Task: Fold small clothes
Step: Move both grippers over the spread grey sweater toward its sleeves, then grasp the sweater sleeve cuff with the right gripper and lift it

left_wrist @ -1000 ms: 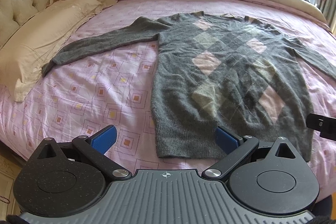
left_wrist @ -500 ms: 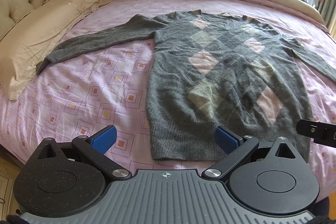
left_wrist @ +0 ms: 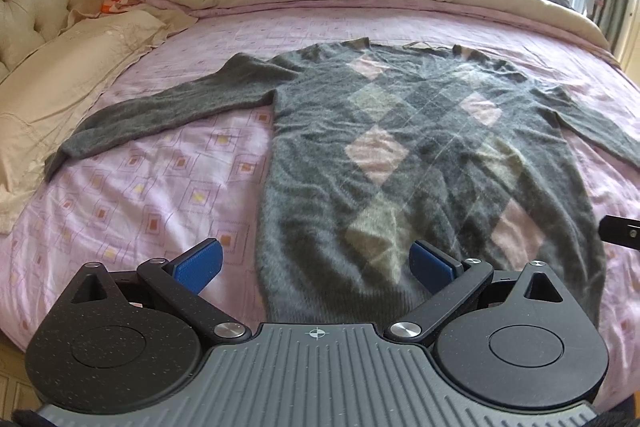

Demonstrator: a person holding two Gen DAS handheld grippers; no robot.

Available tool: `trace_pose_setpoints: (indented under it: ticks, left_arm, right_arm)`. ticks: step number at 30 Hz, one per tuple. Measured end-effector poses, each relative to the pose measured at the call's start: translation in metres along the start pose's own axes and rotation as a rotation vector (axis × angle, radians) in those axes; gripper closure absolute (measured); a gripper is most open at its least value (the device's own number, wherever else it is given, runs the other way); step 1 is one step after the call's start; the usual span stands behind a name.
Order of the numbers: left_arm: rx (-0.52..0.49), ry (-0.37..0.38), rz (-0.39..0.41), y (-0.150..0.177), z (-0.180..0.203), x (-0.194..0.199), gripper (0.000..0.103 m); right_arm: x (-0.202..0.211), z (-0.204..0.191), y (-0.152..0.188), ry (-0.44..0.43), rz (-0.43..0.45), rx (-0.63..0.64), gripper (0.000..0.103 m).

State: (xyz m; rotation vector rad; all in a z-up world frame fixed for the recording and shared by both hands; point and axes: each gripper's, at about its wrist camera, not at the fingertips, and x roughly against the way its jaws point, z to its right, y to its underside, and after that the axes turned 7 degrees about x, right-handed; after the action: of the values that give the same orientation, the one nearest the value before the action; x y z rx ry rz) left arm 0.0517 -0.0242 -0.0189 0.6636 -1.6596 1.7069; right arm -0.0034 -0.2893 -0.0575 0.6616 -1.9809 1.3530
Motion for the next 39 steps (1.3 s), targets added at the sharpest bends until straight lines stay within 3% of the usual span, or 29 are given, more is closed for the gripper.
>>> trace_pose_setpoints:
  ticks: [4,6,10,12,13,20,23,28,33,34,36,39]
  left_arm:
    - [-0.009,-0.013,-0.013,-0.01,0.006,-0.016,0.002]
    - [-0.019,-0.021,-0.012,-0.015,0.01,-0.025,0.002]
    - [-0.041,-0.023,-0.018,-0.024,0.018,-0.042,0.002]
    - [-0.045,-0.019,-0.021,-0.028,0.021,-0.052,0.002]
    - [-0.047,-0.017,-0.022,-0.029,0.023,-0.056,0.002]
    - [-0.065,0.004,-0.032,-0.035,0.033,-0.083,0.002]
    - [-0.078,0.008,0.0,-0.036,0.036,-0.093,0.002]
    - [-0.092,0.005,-0.013,-0.032,0.04,-0.111,0.002]
    - [-0.086,0.069,-0.066,-0.023,0.037,-0.124,0.002]
    - [-0.084,0.074,-0.062,-0.021,0.036,-0.125,0.002]
    - [-0.096,0.079,-0.042,-0.019,0.035,-0.124,0.001]
    - [-0.118,0.073,-0.042,-0.019,0.037,-0.125,0.001]
  right_arm:
    - [-0.006,0.04,-0.016,0.071,0.01,-0.047,0.003]
    - [-0.007,0.062,-0.024,0.123,0.02,-0.064,0.013]
    - [-0.007,0.111,-0.041,0.217,0.057,-0.121,0.016]
    - [-0.006,0.138,-0.05,0.274,0.073,-0.151,0.029]
    - [-0.006,0.151,-0.054,0.304,0.081,-0.163,0.031]
    - [-0.005,0.242,-0.081,0.461,0.124,-0.27,0.038]
    - [-0.014,0.275,-0.089,0.513,0.115,-0.299,0.041]
    - [-0.041,0.315,-0.087,0.503,0.057,-0.388,0.046]
    - [-0.056,0.328,-0.078,0.479,0.058,-0.433,0.049]
    - [-0.055,0.328,-0.077,0.466,0.075,-0.437,0.053]
    - [-0.053,0.332,-0.076,0.406,0.097,-0.461,0.092]
    - [-0.049,0.333,-0.077,0.379,0.116,-0.485,0.093]
